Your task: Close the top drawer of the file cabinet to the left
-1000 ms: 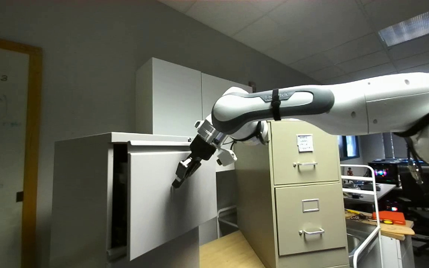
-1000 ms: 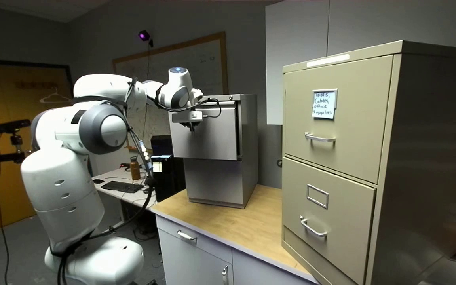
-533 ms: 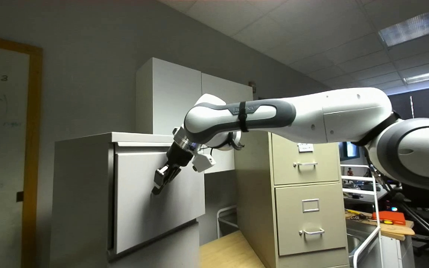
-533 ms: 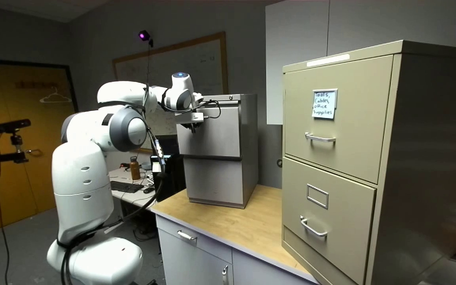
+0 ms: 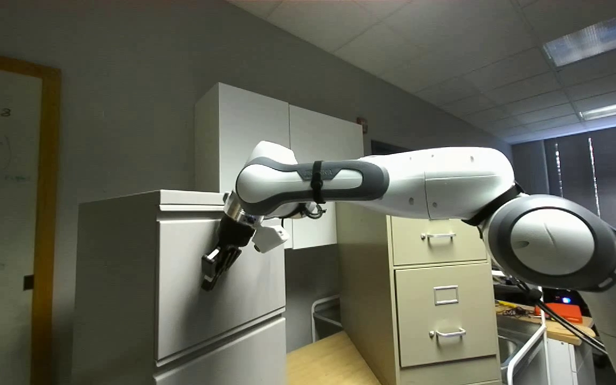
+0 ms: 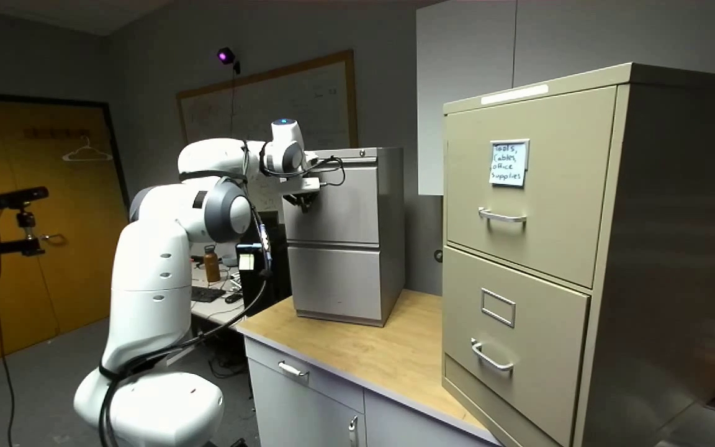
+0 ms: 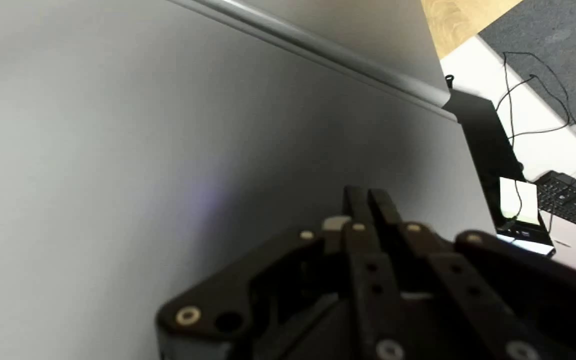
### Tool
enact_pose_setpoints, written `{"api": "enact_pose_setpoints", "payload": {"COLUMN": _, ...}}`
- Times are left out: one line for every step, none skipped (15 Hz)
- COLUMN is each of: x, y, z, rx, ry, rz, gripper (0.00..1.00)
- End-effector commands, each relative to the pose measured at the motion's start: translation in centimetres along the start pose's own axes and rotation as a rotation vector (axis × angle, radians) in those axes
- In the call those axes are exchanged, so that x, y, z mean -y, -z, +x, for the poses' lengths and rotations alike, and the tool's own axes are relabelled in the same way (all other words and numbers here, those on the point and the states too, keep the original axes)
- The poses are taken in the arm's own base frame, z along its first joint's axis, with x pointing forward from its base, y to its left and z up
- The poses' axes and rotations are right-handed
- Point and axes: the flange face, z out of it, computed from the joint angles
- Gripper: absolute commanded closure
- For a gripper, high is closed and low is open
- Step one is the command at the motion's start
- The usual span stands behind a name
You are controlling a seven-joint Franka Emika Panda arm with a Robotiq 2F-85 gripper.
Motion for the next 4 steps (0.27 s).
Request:
{"api": "enact_pose_setpoints", "payload": {"x": -0.59, "y": -0.93, "z": 2.06, "rx": 0.001, "ry": -0.004, "rz": -0.017, "gripper": 0.92}}
{"api": "enact_pose_setpoints", "payload": {"x": -0.51, "y": -0.89, "z": 1.96, "rx": 0.010, "ry": -0.002, "rz": -0.019, "gripper": 0.92}}
{"api": "enact_pose_setpoints", "payload": {"x": -0.53, "y": -0.68, "z": 1.90, "rx": 0.020, "ry": -0.008, "rz": -0.020, "gripper": 0.92}}
{"api": "enact_pose_setpoints", "payload": {"x": -0.56, "y": -0.29, "z": 1.66, "rx": 0.030, "ry": -0.003, "rz": -0.019, "gripper": 0.92}}
